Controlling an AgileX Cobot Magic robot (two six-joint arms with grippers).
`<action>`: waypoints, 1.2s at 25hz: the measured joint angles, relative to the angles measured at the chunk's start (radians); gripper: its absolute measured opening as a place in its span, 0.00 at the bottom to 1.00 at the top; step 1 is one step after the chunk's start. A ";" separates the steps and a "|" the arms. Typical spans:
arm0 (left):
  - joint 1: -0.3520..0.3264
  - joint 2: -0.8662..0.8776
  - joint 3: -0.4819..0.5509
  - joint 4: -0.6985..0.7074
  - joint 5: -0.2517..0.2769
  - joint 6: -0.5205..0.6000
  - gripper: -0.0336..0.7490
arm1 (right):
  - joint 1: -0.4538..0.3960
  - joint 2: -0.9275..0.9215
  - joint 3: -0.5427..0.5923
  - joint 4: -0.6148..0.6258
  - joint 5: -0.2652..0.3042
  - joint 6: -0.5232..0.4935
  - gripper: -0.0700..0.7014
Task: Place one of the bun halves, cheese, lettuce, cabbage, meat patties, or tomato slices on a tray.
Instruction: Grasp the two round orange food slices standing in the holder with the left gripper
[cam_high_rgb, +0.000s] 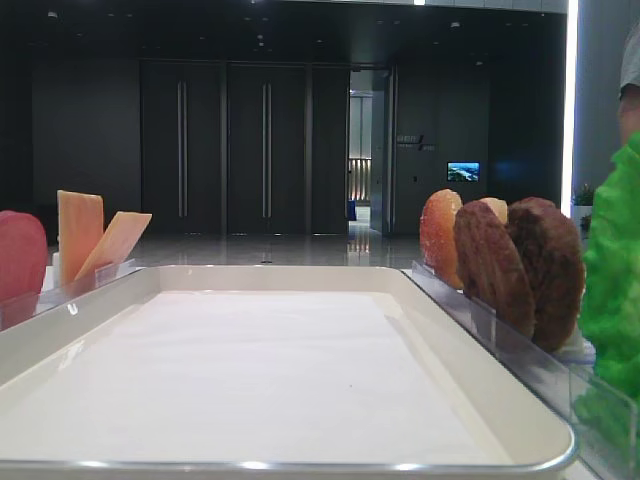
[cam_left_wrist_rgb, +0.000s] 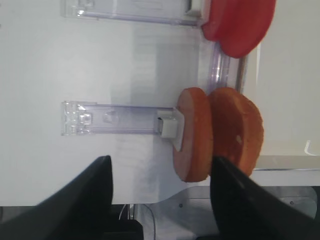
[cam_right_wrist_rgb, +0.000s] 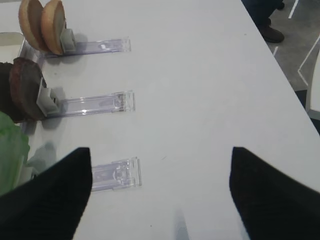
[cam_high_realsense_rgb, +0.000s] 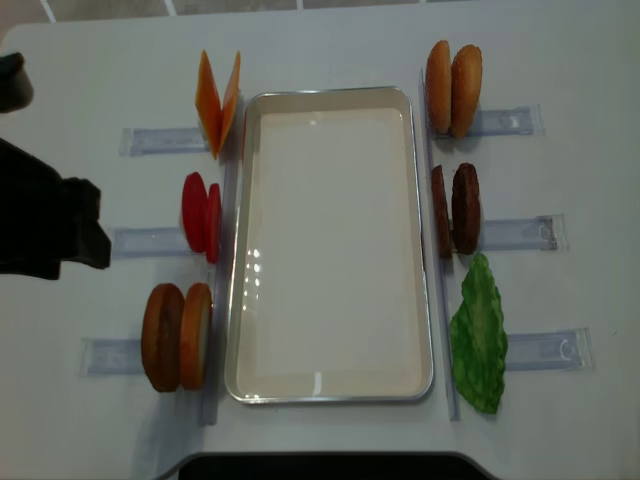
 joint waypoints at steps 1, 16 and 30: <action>-0.028 0.000 0.000 0.006 0.000 -0.033 0.64 | 0.000 0.000 0.000 0.000 0.000 0.000 0.79; -0.443 0.122 -0.002 0.087 -0.071 -0.394 0.64 | 0.000 0.000 0.000 0.000 0.000 0.000 0.79; -0.478 0.260 -0.002 0.129 -0.081 -0.434 0.64 | 0.000 0.000 0.000 0.000 0.000 0.000 0.79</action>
